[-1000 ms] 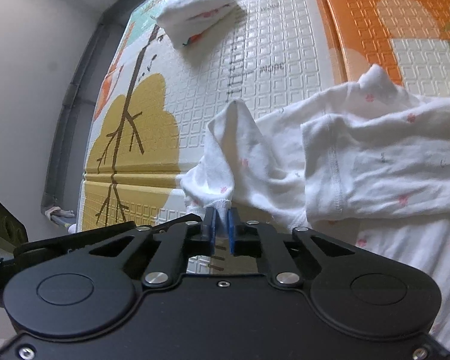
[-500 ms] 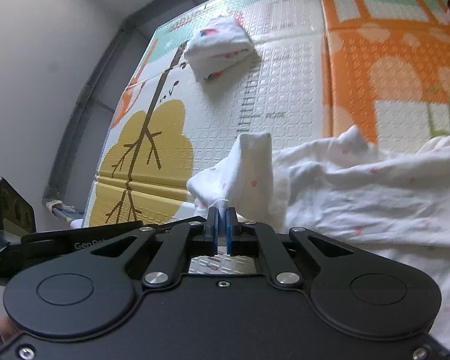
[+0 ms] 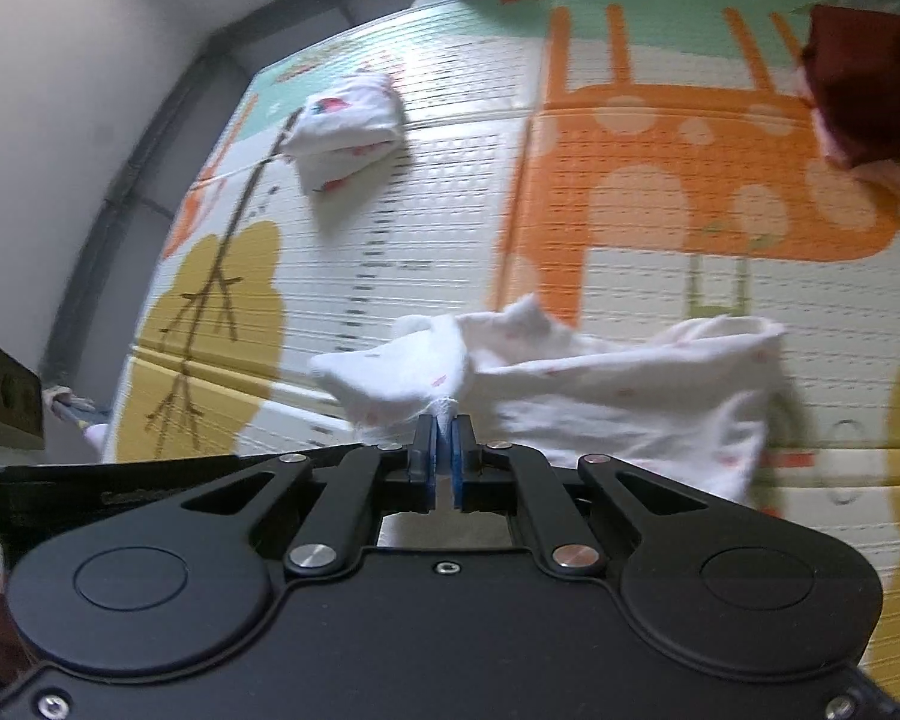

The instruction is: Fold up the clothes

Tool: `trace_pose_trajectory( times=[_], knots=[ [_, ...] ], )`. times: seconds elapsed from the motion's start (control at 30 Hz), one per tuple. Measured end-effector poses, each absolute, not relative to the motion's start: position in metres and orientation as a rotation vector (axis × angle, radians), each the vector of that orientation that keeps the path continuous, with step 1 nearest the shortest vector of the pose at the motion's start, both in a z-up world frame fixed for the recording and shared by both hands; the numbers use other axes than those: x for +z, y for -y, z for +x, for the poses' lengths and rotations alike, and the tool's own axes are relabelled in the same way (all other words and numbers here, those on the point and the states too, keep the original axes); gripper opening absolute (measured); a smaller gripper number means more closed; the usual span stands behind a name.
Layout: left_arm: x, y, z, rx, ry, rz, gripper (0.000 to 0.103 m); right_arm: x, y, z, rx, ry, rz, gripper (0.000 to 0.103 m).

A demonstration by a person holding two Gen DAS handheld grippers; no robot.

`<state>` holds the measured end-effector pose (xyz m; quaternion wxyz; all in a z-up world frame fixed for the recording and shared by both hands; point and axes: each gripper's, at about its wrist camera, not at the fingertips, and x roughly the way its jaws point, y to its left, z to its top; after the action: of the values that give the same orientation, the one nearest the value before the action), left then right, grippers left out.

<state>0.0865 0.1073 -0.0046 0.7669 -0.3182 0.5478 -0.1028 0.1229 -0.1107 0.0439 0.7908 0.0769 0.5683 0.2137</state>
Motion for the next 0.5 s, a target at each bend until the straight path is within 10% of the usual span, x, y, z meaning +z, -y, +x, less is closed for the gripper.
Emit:
trace_pose_trajectory(
  times=[0.5],
  knots=[
    [-0.011, -0.097, 0.101, -0.152, -1.206, -0.656, 0.016, 0.012, 0.181, 0.152, 0.229, -1.221, 0.185, 0.004]
  ],
)
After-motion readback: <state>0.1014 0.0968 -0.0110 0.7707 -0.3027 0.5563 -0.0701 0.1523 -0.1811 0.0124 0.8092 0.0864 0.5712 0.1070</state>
